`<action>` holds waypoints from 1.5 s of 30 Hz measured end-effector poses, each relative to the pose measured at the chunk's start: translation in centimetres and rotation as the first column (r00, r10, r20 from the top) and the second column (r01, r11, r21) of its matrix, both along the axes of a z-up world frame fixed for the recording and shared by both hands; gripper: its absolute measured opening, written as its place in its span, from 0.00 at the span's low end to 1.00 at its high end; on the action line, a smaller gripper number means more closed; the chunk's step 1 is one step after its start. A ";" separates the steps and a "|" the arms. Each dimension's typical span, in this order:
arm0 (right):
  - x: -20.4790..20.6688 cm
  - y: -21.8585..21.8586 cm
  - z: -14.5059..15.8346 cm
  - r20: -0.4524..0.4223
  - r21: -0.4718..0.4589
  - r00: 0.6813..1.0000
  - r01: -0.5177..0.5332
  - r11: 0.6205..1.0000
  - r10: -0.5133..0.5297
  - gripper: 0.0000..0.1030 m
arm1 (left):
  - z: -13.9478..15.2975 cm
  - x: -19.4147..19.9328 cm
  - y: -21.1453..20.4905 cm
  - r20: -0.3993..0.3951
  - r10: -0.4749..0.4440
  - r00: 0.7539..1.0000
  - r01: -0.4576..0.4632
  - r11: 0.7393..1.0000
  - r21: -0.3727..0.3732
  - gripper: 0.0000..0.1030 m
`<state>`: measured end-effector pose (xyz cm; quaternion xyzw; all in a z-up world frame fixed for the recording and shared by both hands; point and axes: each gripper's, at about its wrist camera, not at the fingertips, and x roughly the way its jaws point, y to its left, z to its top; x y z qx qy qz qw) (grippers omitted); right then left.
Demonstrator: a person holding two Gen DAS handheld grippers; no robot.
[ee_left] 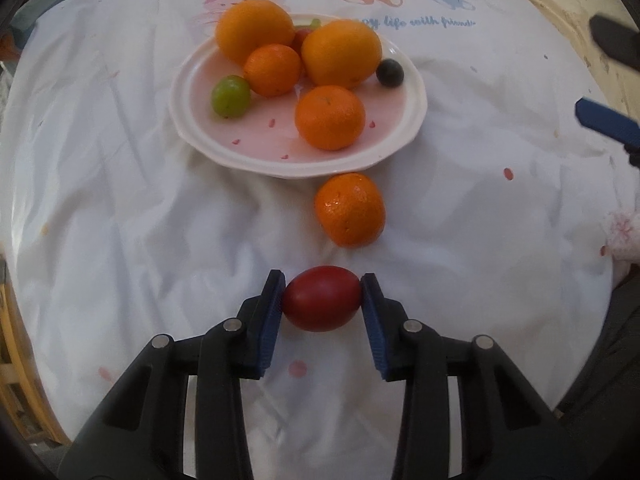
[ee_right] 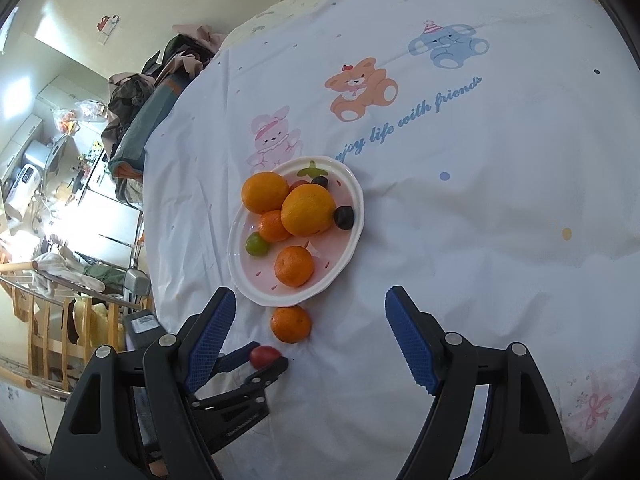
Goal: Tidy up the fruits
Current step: 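Raise both open tools away from the plate, then grasp the red cherry tomato with the left tool while the right tool grasps the last tangerine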
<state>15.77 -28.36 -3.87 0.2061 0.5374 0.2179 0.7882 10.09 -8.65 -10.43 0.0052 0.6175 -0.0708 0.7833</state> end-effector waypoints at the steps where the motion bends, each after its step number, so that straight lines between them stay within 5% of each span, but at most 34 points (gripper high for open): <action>1: 0.0 0.0 0.0 0.002 -0.001 1.000 0.000 1.000 0.000 0.78 | 0.6 -0.3 0.3 0.006 0.006 1.000 -0.006 1.000 -0.002 0.33; 15: -0.3 1.2 -0.9 -0.020 -0.032 0.999 -0.029 0.999 0.029 0.78 | 8.3 -1.2 6.6 0.125 0.075 0.989 -0.072 0.997 -0.028 0.33; 22: -0.3 4.1 -4.2 -0.123 -0.039 0.987 -0.105 0.994 0.099 0.78 | 6.8 -0.6 9.3 0.111 0.191 0.975 -0.183 0.980 -0.072 0.33; 29: -0.2 6.9 -5.7 -0.140 -0.144 0.973 -0.201 0.969 0.181 0.78 | 5.8 -0.1 11.0 0.059 0.275 0.960 -0.267 0.956 -0.123 0.33; 35: 0.0 10.5 -7.3 -0.150 -0.191 0.948 -0.305 0.933 0.280 0.77 | 6.5 -0.3 10.9 0.063 0.274 0.960 -0.263 0.955 -0.139 0.33; 43: 0.7 13.4 -10.1 -0.154 -0.272 0.936 -0.349 0.897 0.317 0.64 | 6.7 -0.2 11.0 0.068 0.273 0.960 -0.262 0.955 -0.139 0.34; 45: 0.9 13.6 -10.1 -0.145 -0.287 0.936 -0.350 0.892 0.321 0.50 | 6.6 -0.2 11.0 0.063 0.271 0.960 -0.261 0.955 -0.138 0.34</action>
